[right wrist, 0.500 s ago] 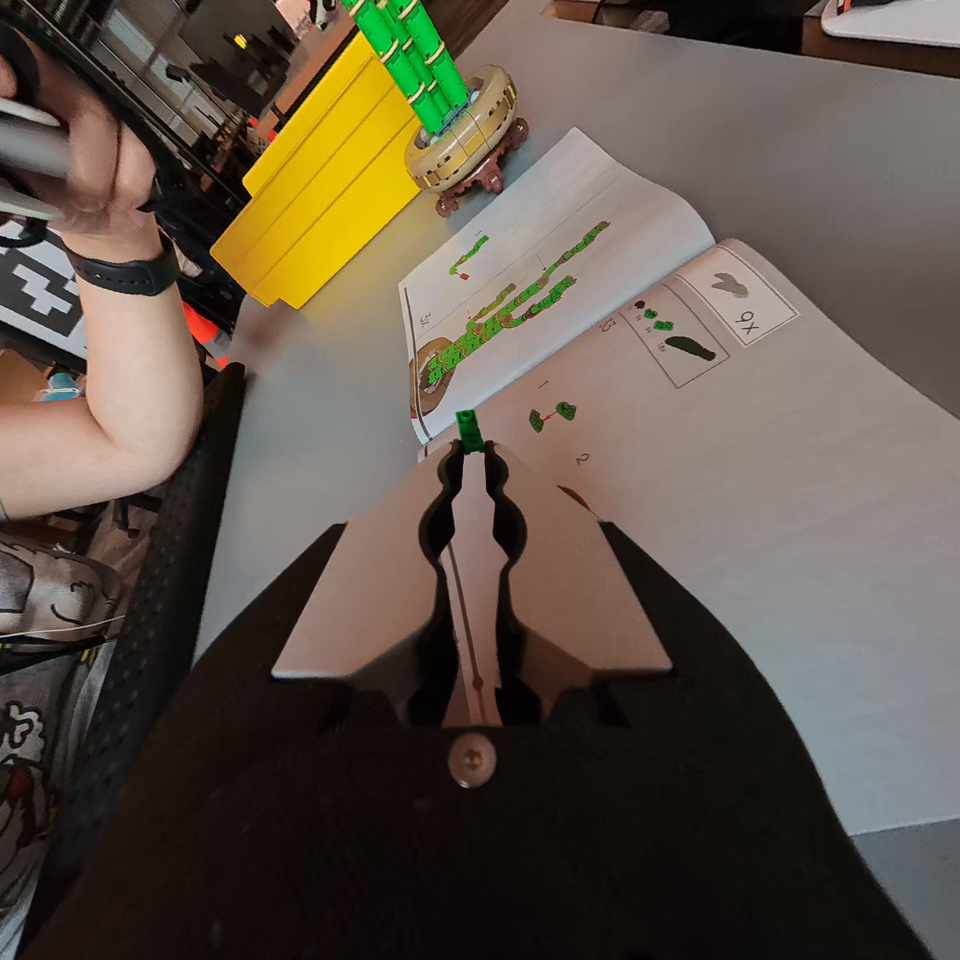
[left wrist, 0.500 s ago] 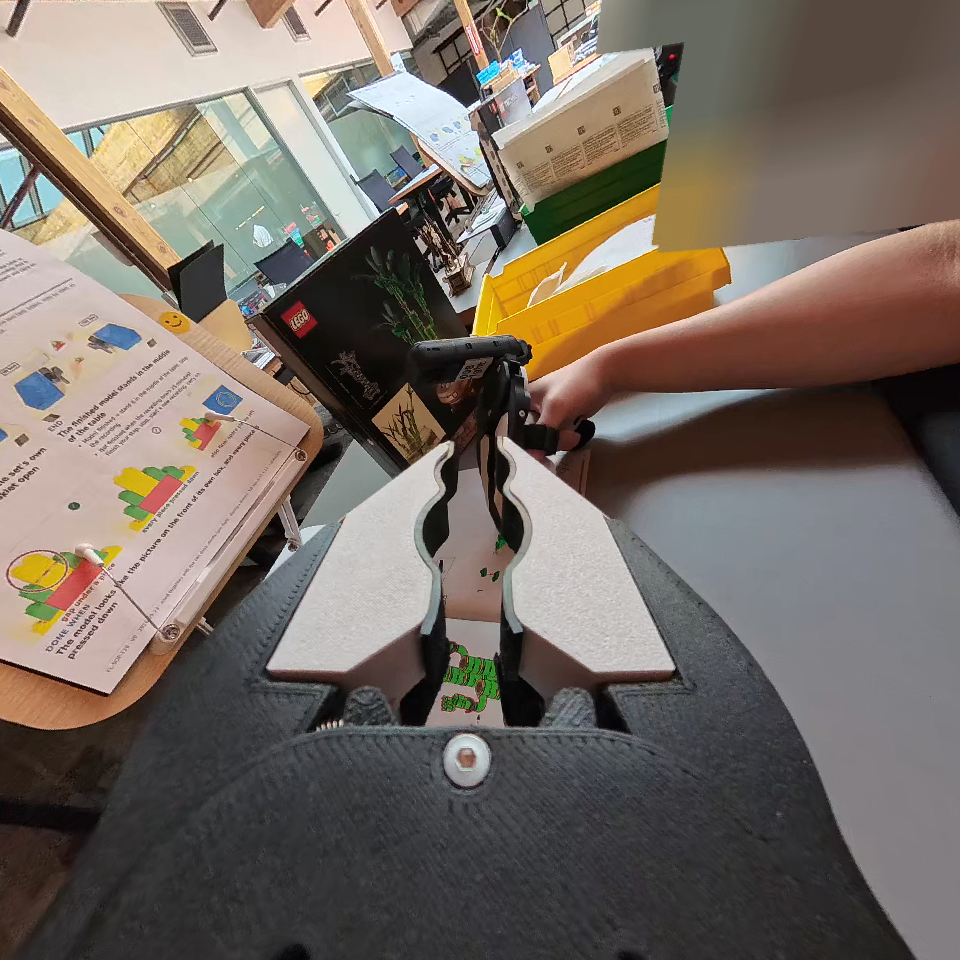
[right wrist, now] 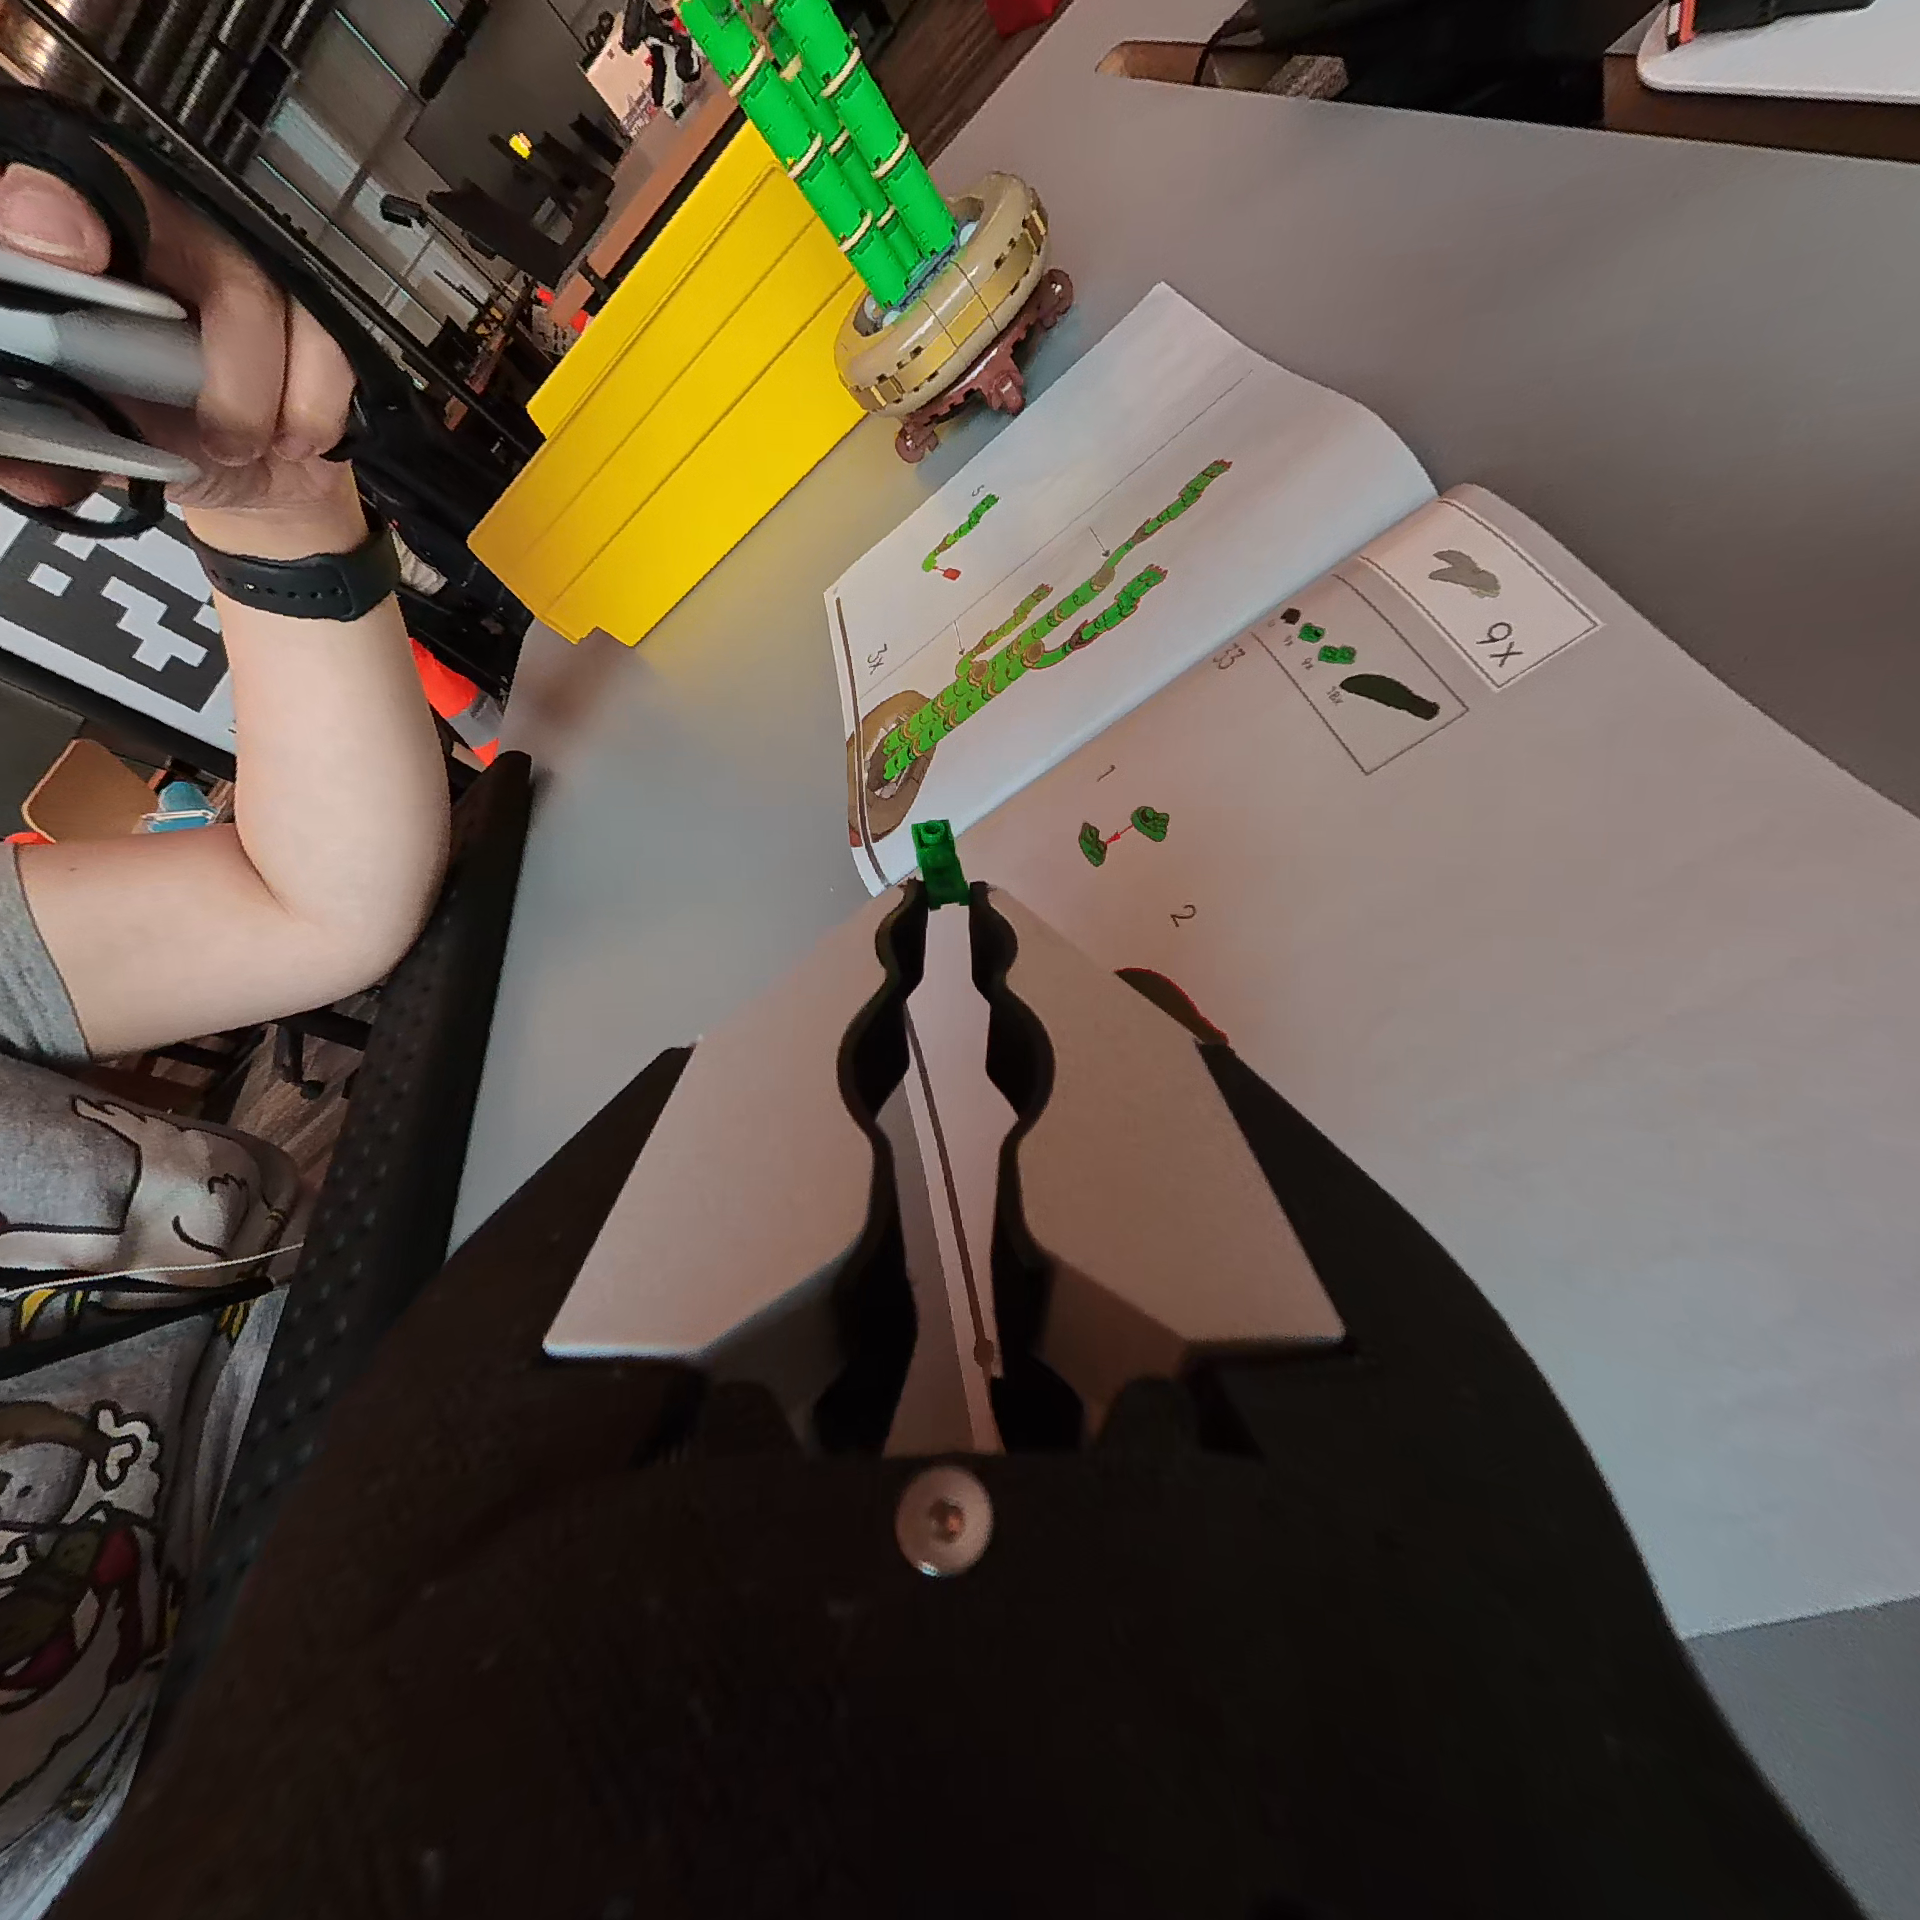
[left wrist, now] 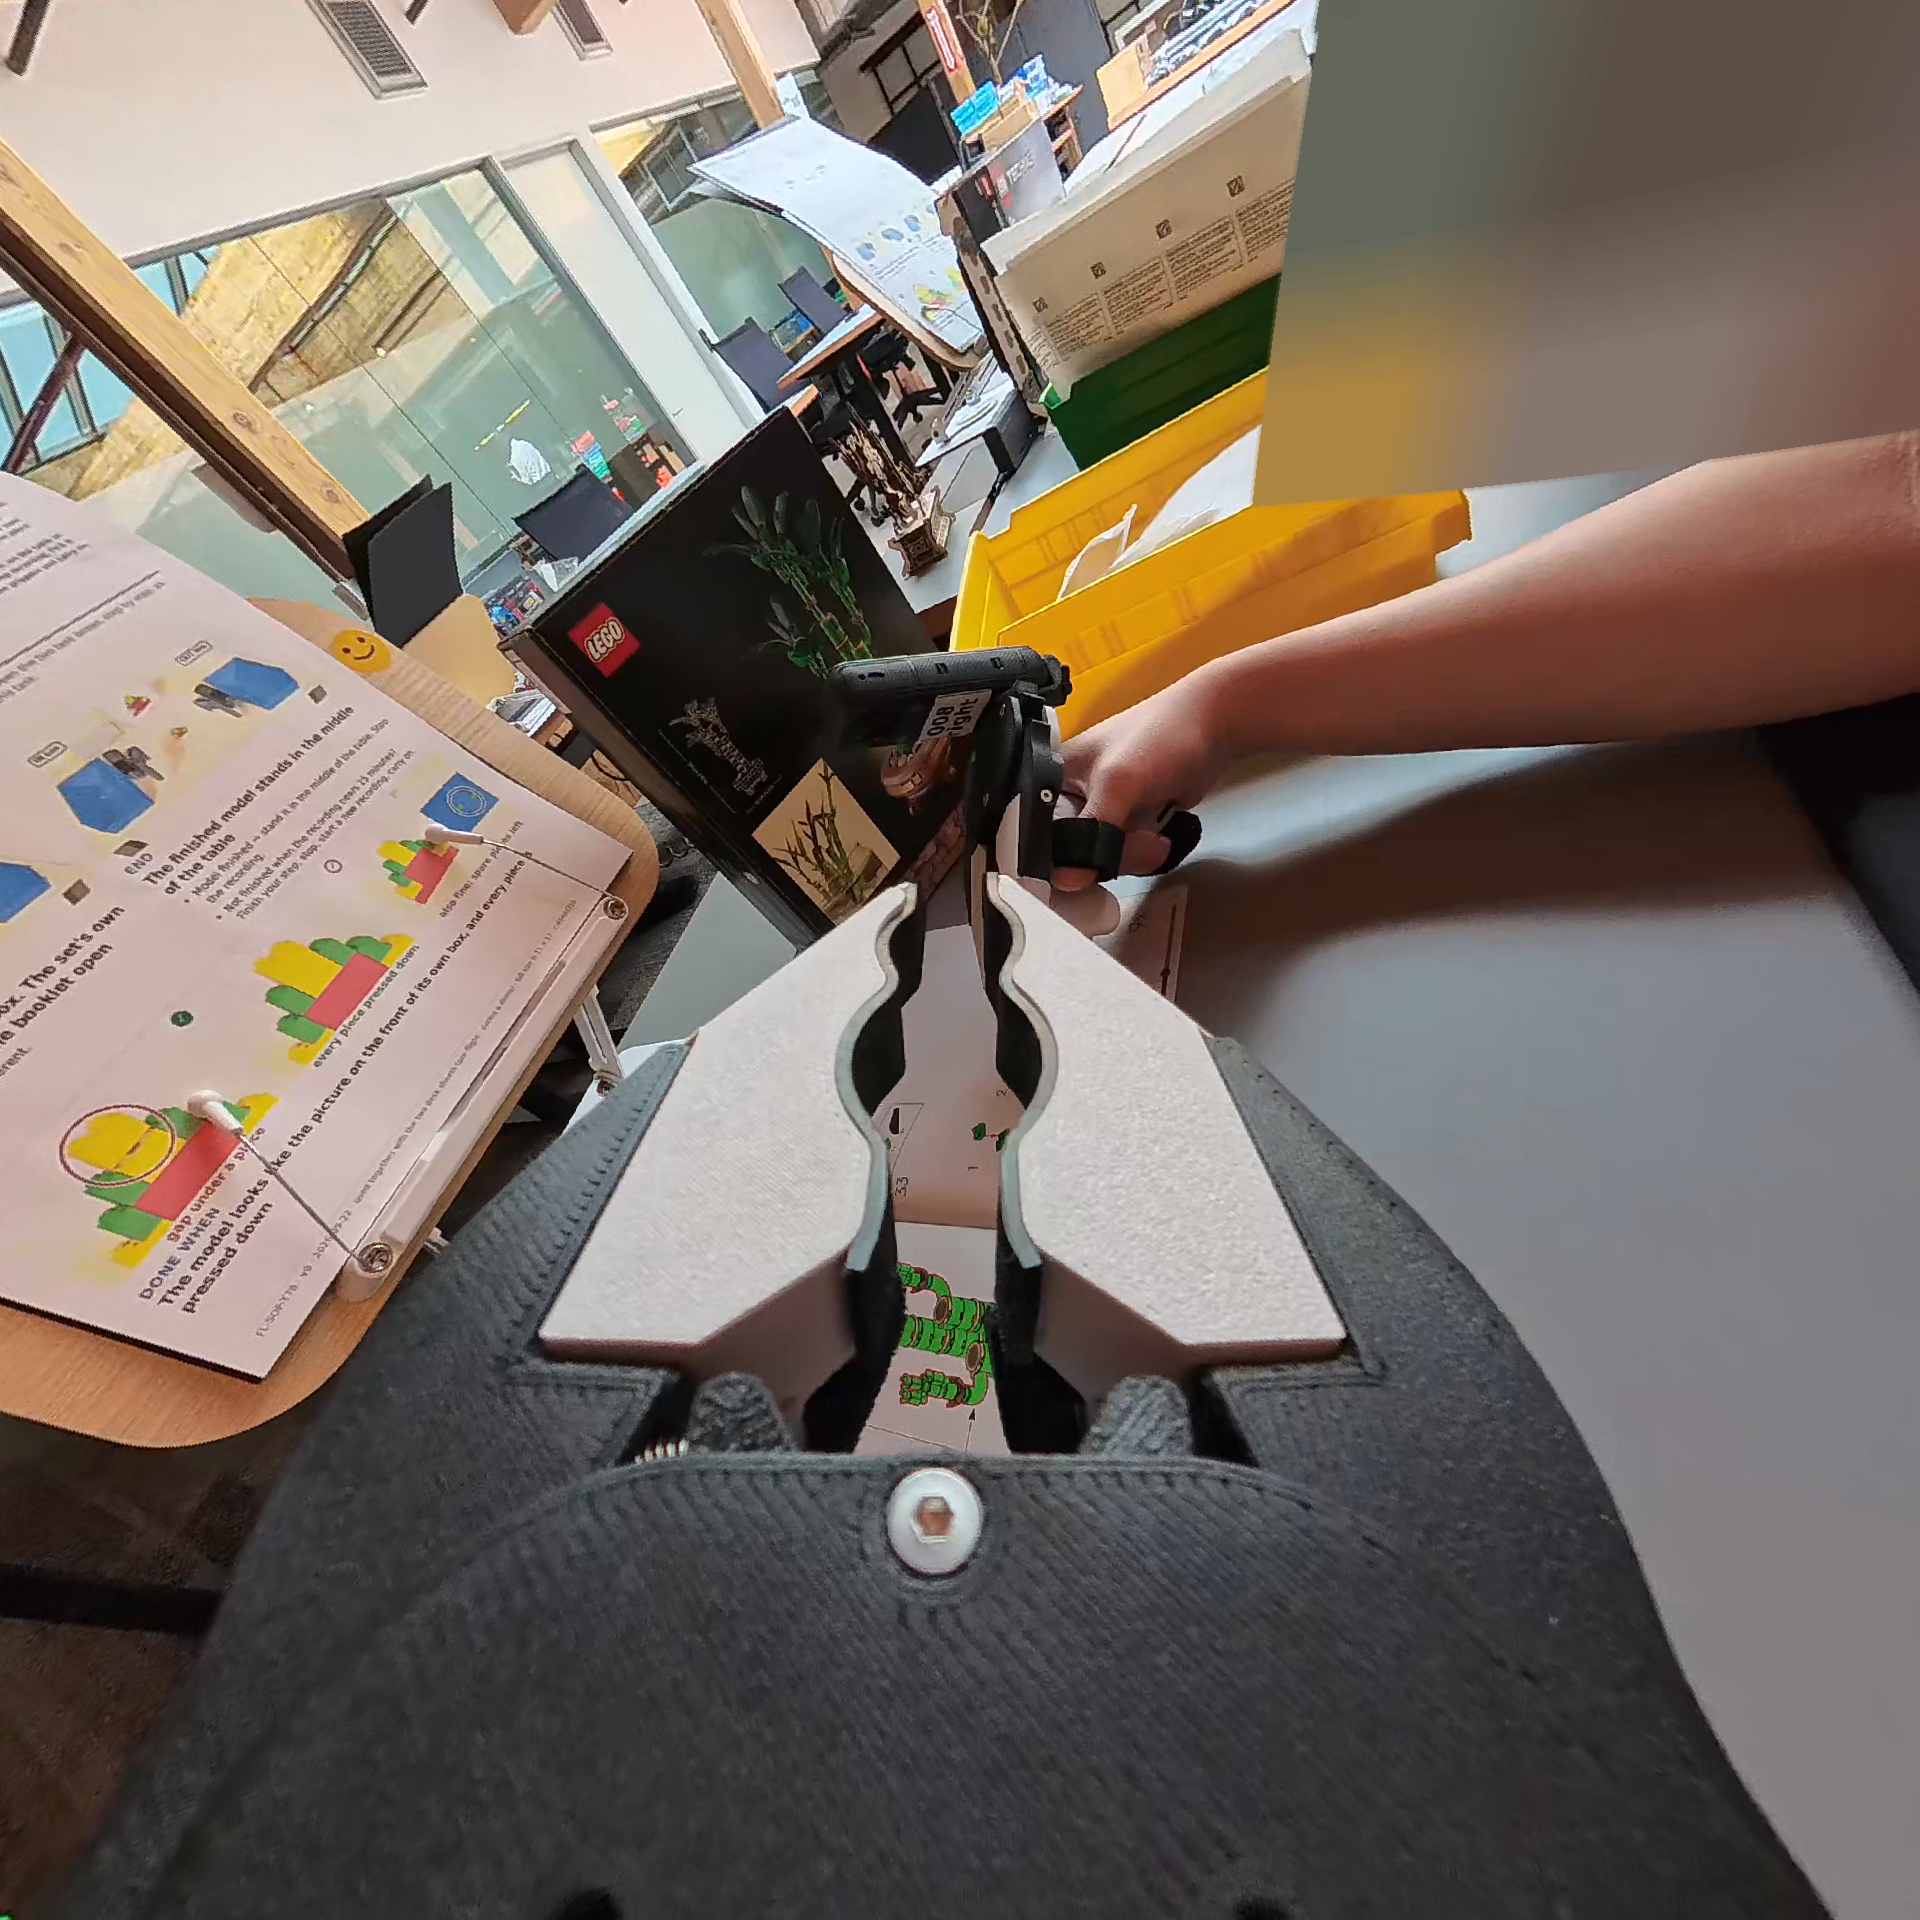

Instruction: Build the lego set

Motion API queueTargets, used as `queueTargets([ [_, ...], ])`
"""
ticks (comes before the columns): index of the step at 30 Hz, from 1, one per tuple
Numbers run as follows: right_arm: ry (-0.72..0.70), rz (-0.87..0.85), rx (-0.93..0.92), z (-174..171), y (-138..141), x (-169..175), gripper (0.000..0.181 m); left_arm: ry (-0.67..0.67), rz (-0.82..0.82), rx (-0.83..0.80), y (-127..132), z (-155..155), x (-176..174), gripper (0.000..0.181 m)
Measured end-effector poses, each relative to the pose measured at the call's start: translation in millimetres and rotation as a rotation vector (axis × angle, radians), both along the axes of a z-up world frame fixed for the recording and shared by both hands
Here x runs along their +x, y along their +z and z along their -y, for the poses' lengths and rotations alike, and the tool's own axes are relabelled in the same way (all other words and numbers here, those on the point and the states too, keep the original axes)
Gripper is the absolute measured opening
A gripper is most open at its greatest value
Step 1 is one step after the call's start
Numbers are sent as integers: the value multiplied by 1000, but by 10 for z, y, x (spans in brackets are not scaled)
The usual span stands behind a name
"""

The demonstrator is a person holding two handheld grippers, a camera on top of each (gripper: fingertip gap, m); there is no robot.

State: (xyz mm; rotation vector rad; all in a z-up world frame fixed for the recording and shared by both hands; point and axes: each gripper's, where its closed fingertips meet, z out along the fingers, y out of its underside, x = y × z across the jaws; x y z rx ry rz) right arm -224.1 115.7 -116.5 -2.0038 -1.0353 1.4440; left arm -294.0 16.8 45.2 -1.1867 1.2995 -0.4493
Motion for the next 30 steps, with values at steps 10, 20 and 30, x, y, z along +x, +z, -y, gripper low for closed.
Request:
queueTargets([
  [10,15,17,-1,22,-31,-23,7,-7,-17,-3,-9,23,-22,4],
  [20,19,1,-3,27,-4,-8,6,-7,-24,-17,-37,13,-20,4],
  [30,21,3,-5,30,-11,5,6,-4,-49,-29,-85,9,-17,4],
])
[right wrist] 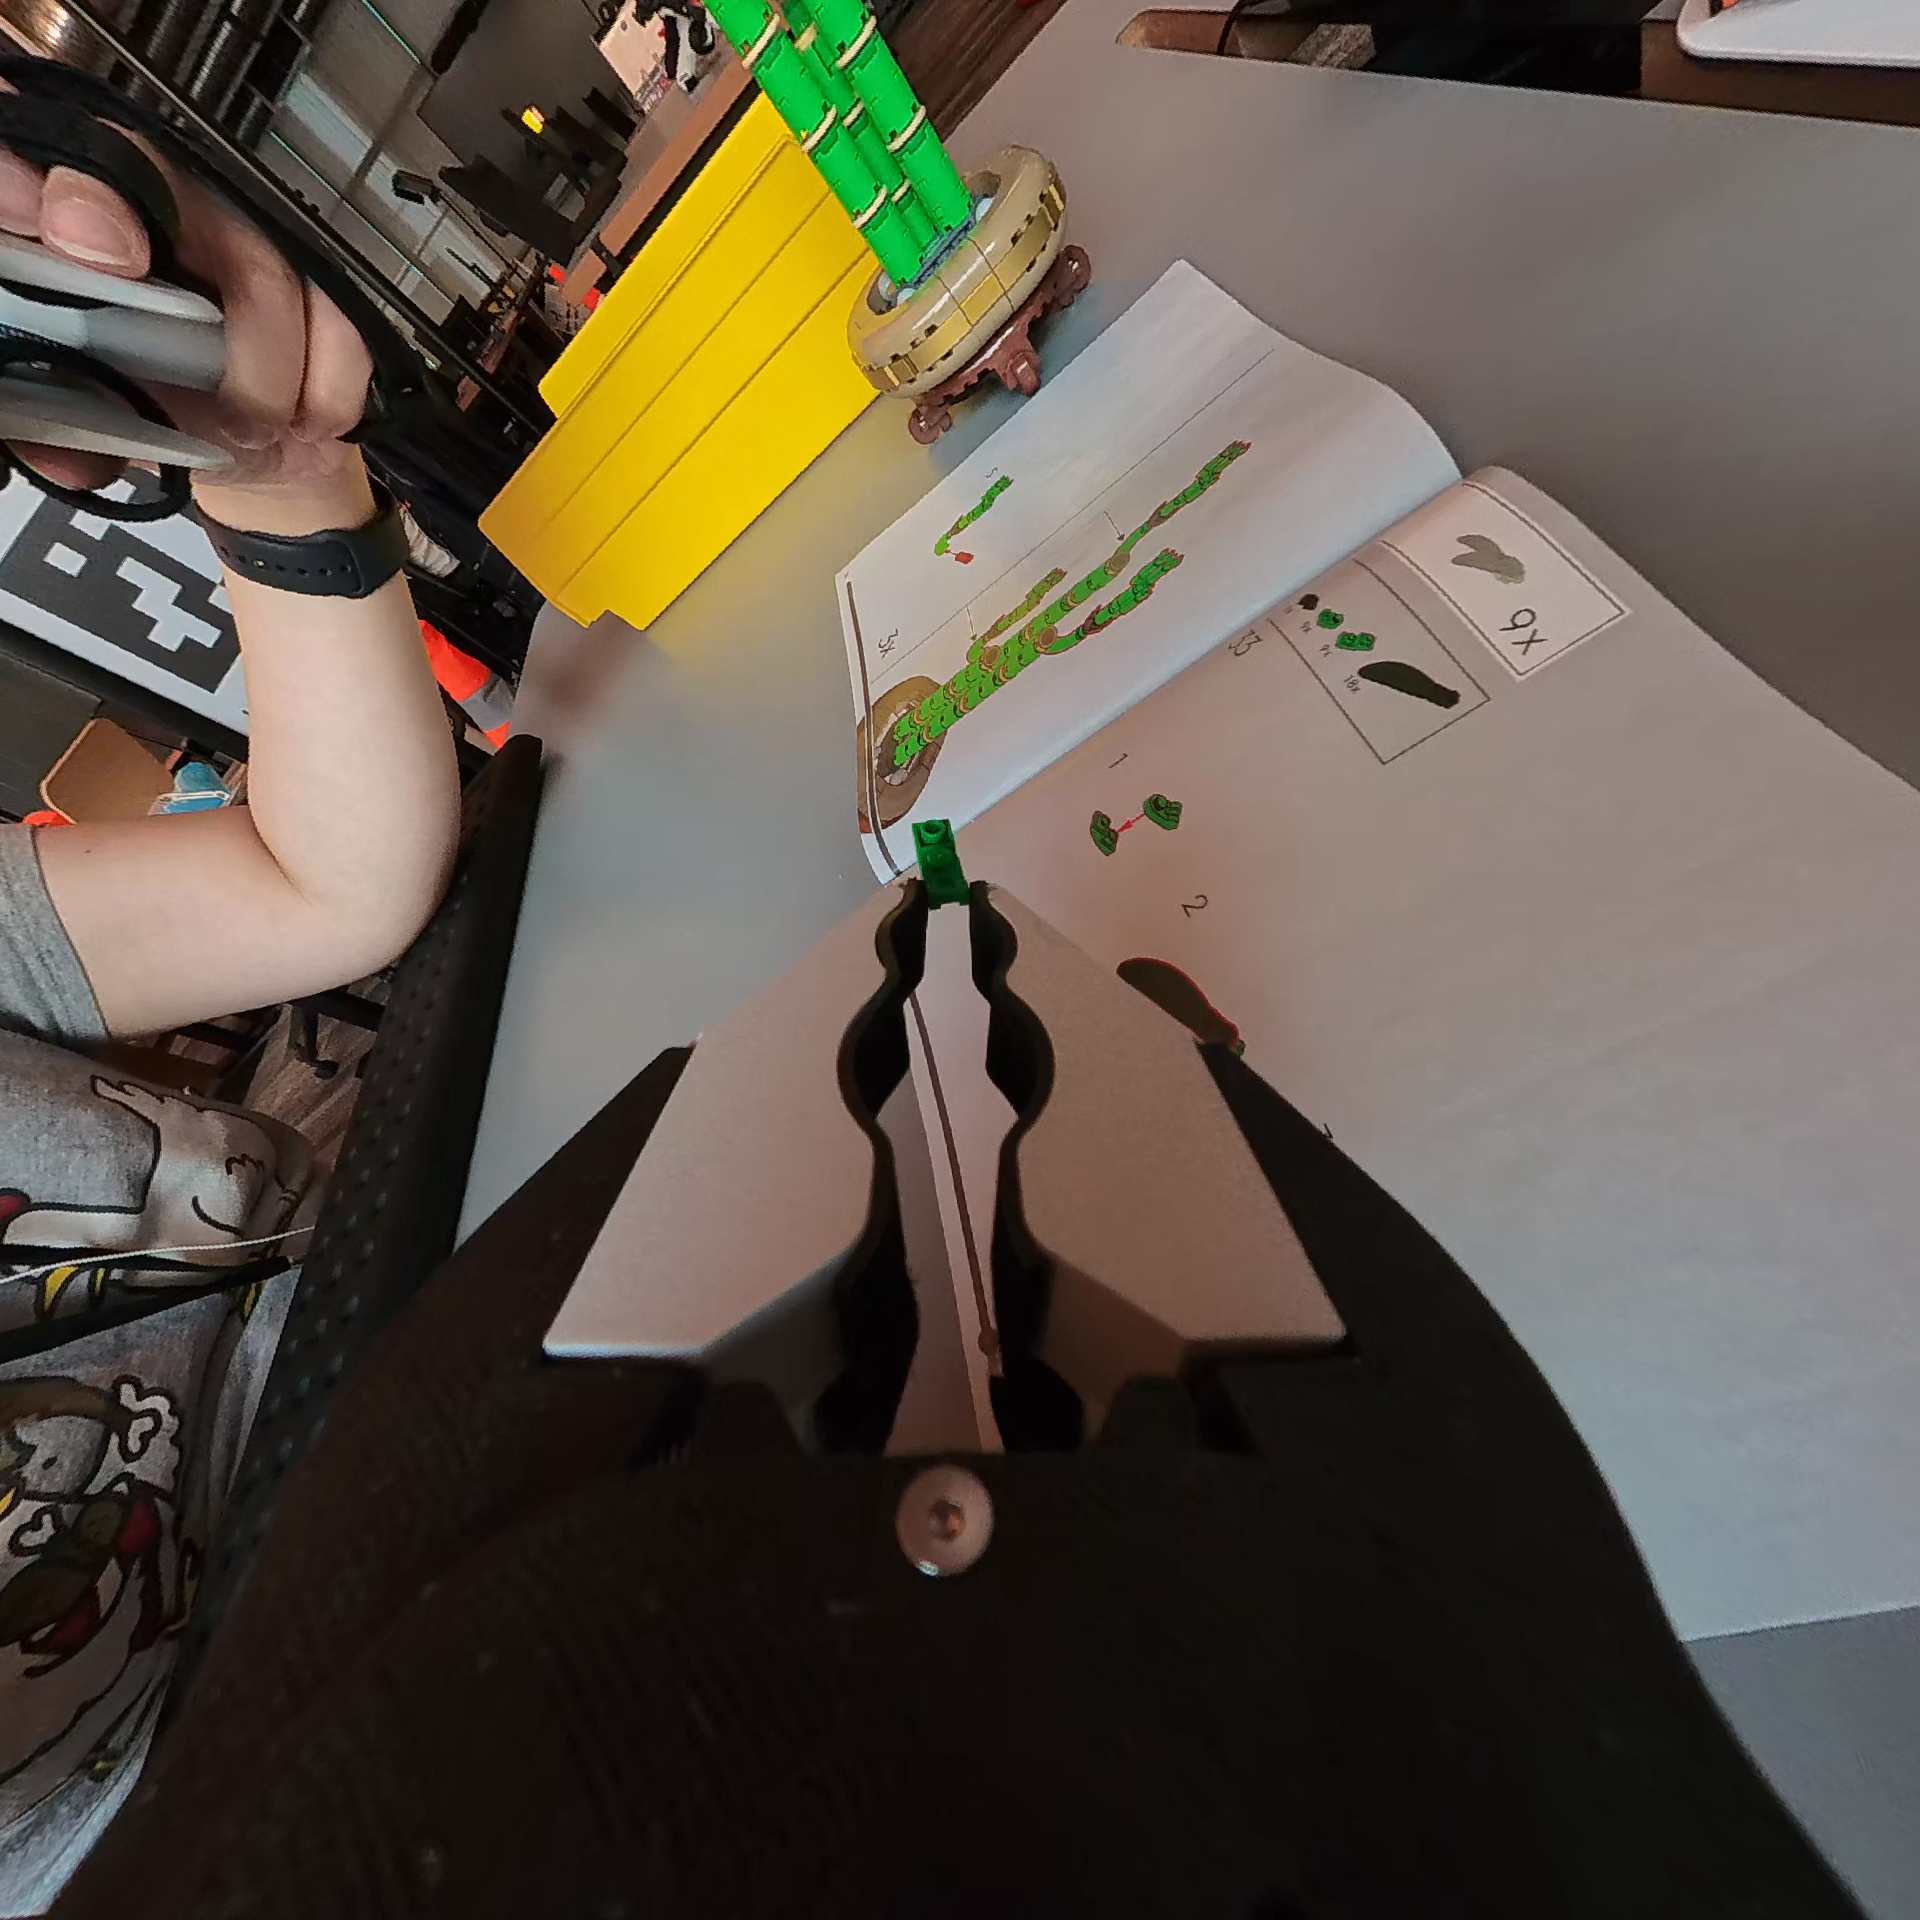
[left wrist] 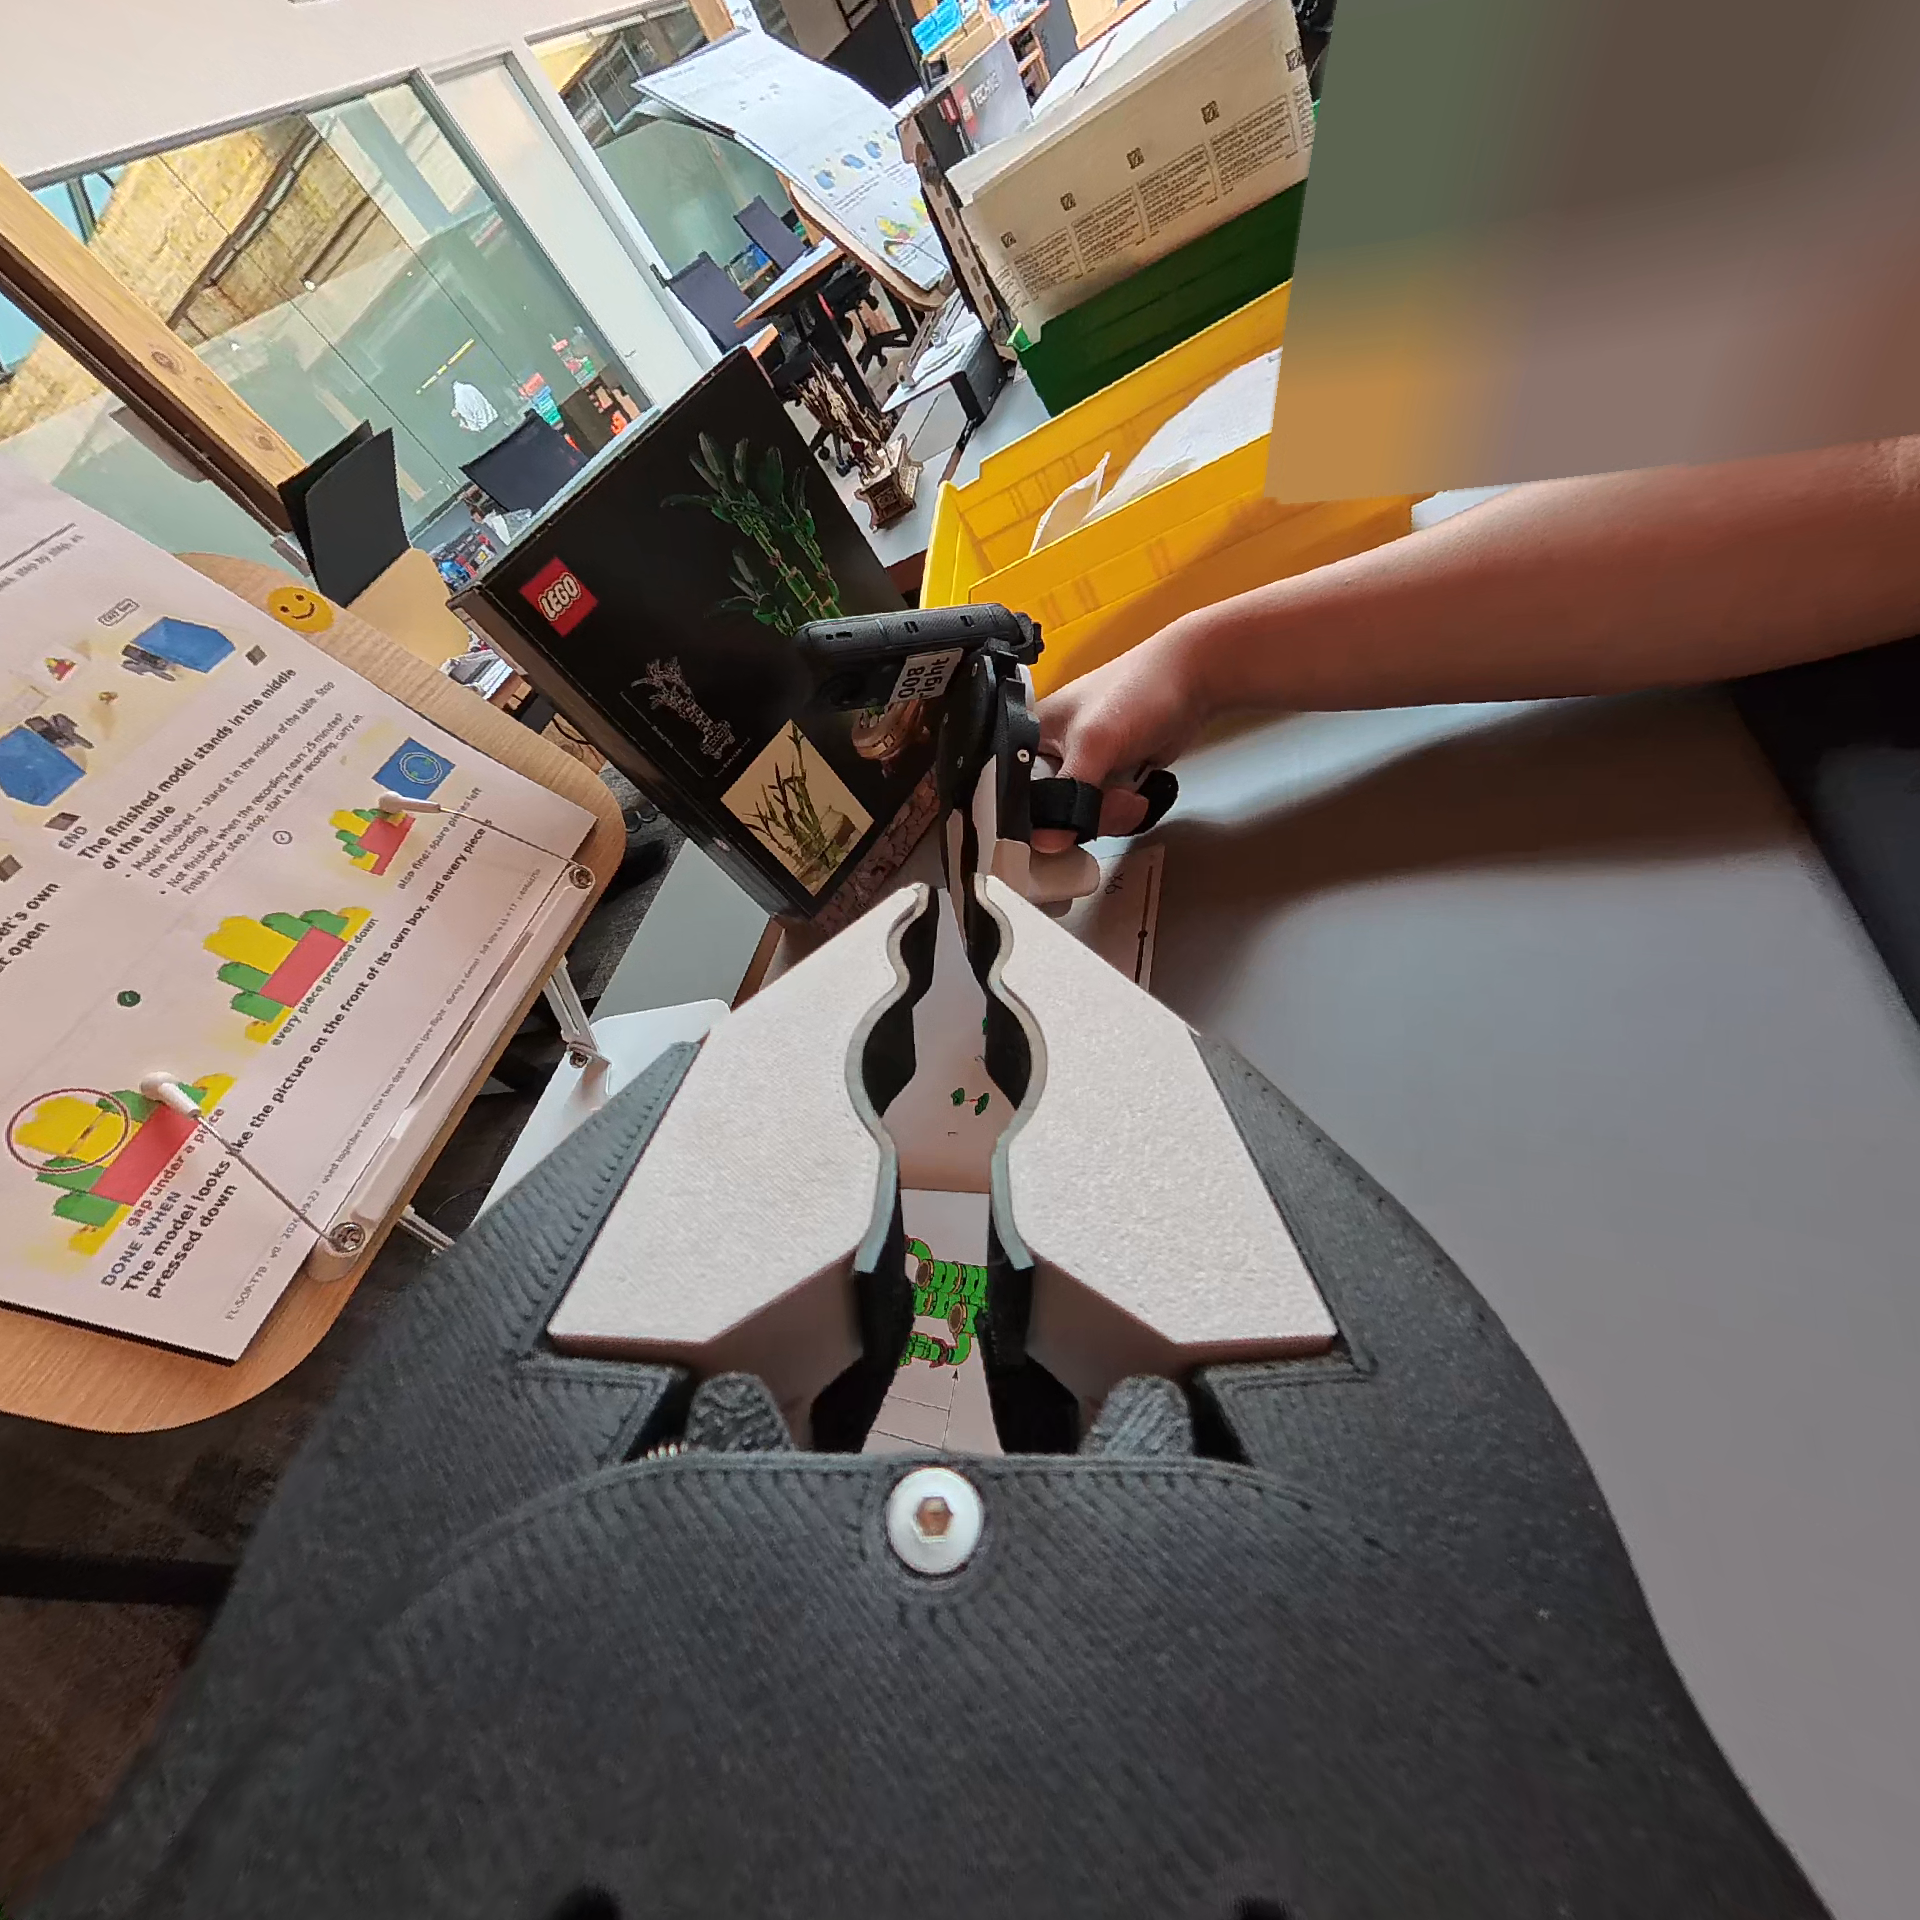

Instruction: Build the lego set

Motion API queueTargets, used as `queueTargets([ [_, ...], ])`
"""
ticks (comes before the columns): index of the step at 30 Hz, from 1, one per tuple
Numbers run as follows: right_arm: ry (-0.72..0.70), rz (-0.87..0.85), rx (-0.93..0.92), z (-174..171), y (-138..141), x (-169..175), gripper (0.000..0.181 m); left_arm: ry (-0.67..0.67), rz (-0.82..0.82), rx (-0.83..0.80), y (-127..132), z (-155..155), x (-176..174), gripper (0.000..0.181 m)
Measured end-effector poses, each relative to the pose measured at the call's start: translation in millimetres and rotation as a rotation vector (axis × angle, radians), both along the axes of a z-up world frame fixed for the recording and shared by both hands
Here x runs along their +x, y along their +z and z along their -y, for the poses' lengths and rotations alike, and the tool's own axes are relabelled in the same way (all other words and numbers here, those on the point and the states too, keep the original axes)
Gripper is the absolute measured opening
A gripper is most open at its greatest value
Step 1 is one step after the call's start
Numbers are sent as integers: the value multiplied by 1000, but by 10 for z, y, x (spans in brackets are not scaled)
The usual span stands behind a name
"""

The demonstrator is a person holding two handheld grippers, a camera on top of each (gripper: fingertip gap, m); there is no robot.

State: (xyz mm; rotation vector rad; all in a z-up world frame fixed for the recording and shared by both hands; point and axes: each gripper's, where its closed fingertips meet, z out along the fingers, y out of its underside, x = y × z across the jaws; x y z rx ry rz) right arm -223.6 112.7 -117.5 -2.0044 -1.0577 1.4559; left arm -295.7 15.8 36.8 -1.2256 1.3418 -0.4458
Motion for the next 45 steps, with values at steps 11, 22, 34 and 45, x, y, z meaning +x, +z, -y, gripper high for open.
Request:
queueTargets([
  [11,9,-8,2,16,17,5,6,13,9,-9,21,-20,-26,3],
  [22,-8,-8,112,-22,89,40,6,25,-16,-34,-41,-46,-47,3],
  [34,187,-52,501,477,441,-132,7,94,-99,-138,-378,-221,68,23],
  [45,-155,357,828,606,1273,627,7,77,-62,-20,121,133,30,23],
])
